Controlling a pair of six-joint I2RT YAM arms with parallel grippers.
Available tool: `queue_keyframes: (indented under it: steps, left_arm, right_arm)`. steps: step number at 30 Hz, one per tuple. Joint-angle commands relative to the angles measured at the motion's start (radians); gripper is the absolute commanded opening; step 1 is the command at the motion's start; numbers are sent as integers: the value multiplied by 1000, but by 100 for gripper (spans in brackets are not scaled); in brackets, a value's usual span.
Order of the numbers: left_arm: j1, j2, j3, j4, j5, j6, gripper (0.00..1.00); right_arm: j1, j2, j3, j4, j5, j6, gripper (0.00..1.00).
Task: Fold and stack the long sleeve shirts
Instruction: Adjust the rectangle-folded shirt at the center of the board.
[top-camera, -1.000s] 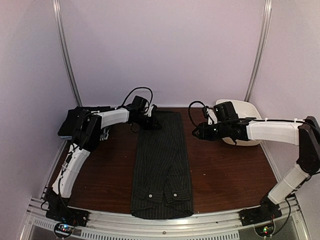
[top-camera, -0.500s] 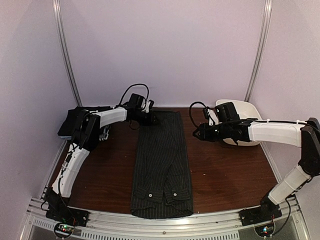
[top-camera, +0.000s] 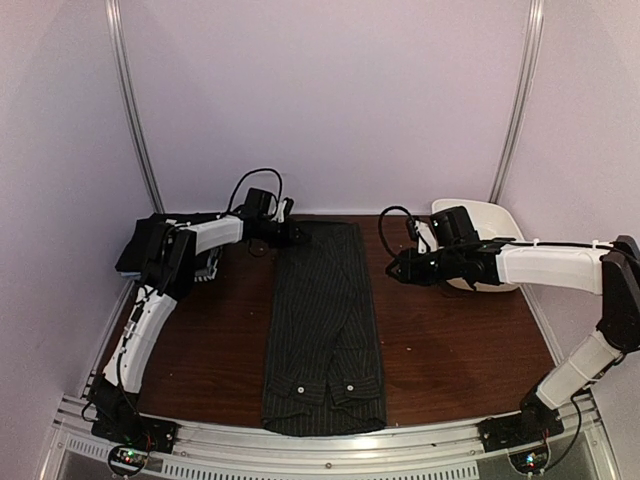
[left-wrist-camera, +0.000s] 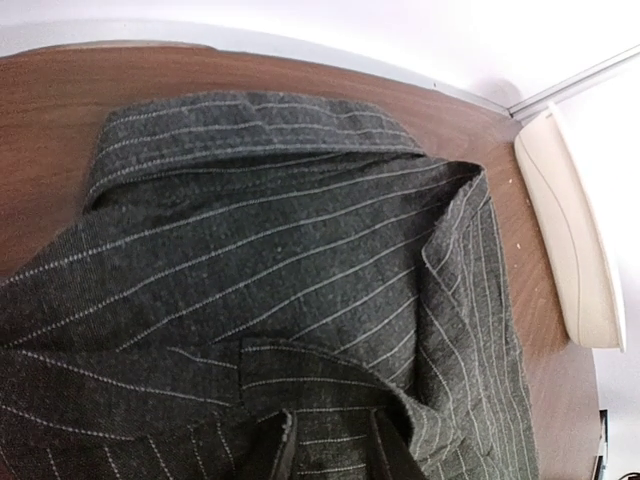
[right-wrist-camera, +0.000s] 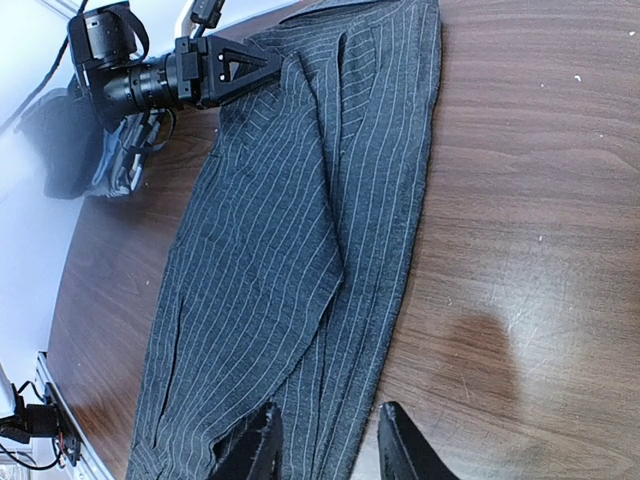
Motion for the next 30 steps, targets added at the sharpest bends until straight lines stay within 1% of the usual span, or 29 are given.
queue_keyframes:
  steps: [1, 3, 6, 8, 10, 13, 15, 20, 22, 26, 30]
  left_arm:
    - [11, 25, 85, 5, 20, 0, 26]
    - [11, 12, 118, -9, 22, 4, 28]
    - [11, -52, 115, -10, 26, 1, 30]
    - [11, -111, 71, 0, 35, -5, 30]
    - [11, -190, -20, 23, 38, -13, 30]
    - [4, -342, -229, 84, 38, -19, 30]
    - [-7, -441, -362, 101, 25, -12, 30]
    - [-48, -669, -738, 165, -1, -30, 30]
    - [-74, -753, -886, 200, -15, -47, 30]
    - [-143, -937, -1160, 285, -49, -108, 30]
    - [-233, -1104, -1401, 320, -115, -176, 30]
  right_arm:
    - [8, -22, -5, -16, -5, -4, 35]
    - [9, -26, -3, -20, -6, -5, 35]
    - [18, -37, -6, -28, -5, -8, 35]
    - [27, -51, -17, -31, -1, -7, 37]
    - [40, -68, -35, -26, 2, -1, 41]
    - [71, -104, -79, -15, 14, 18, 44]
    - [97, -134, -113, 2, 24, 43, 44]
    - [201, -193, -189, 48, 68, 127, 43]
    - [244, -201, -217, 91, 76, 164, 41]
    - [330, -148, -214, 172, 87, 223, 36]
    - [384, -44, -147, 247, 100, 246, 33]
